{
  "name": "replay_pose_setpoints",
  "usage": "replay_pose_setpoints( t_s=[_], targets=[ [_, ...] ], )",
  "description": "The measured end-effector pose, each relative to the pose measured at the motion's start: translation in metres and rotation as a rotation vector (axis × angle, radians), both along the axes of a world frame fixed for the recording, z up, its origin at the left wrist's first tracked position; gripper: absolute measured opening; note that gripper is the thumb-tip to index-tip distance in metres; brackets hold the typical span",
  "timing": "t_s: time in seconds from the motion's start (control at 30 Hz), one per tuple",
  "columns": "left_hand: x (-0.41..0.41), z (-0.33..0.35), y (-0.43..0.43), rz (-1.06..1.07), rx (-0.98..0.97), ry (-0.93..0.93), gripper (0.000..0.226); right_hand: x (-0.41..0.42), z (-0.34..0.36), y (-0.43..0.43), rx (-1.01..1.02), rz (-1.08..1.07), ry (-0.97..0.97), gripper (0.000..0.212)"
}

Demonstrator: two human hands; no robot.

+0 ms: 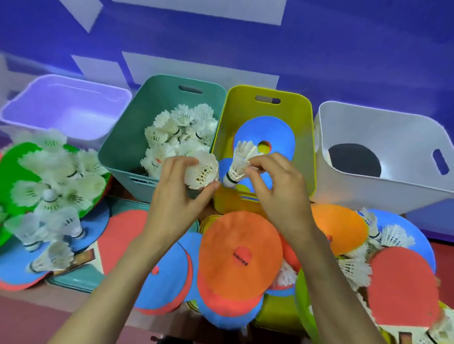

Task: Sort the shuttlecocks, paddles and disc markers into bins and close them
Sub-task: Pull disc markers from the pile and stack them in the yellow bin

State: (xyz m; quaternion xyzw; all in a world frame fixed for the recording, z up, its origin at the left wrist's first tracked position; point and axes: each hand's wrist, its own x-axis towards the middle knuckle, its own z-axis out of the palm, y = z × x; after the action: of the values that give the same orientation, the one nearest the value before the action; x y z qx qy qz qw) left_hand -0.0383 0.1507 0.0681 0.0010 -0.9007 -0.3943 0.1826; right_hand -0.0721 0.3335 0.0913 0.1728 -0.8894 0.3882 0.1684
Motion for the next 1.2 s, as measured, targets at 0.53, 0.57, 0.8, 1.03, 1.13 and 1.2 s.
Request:
replay_pose_setpoints(
  t_s=[0.53,0.57,0.8,1.03,1.13,1.2],
  targets=[
    [-0.136,-0.022,-0.163,-0.069,-0.316,-0.267,0.017,-0.129,-0.034,-0.161,0.47,-0.058,-0.245,0.022],
    [-0.144,-0.025,-0.164,-0.097,-0.353,-0.334,0.021,-0.133,-0.036,-0.166,0.555,-0.038,-0.279,0.025],
    [-0.154,-0.031,-0.163,-0.239,-0.506,-0.602,0.052,-0.123,-0.038,-0.169,0.586,-0.028,-0.412,0.033],
    [-0.119,-0.019,-0.147,-0.198,-0.462,-0.362,0.05,-0.095,-0.026,-0.15,0.462,0.004,-0.338,0.033],
    [-0.092,-0.015,-0.129,-0.244,-0.399,-0.213,0.04,-0.075,-0.022,-0.134,0.395,0.014,-0.267,0.031],
    [-0.072,-0.014,-0.111,-0.297,-0.351,-0.101,0.031,-0.06,-0.019,-0.119,0.346,0.007,-0.214,0.03]
  ],
)
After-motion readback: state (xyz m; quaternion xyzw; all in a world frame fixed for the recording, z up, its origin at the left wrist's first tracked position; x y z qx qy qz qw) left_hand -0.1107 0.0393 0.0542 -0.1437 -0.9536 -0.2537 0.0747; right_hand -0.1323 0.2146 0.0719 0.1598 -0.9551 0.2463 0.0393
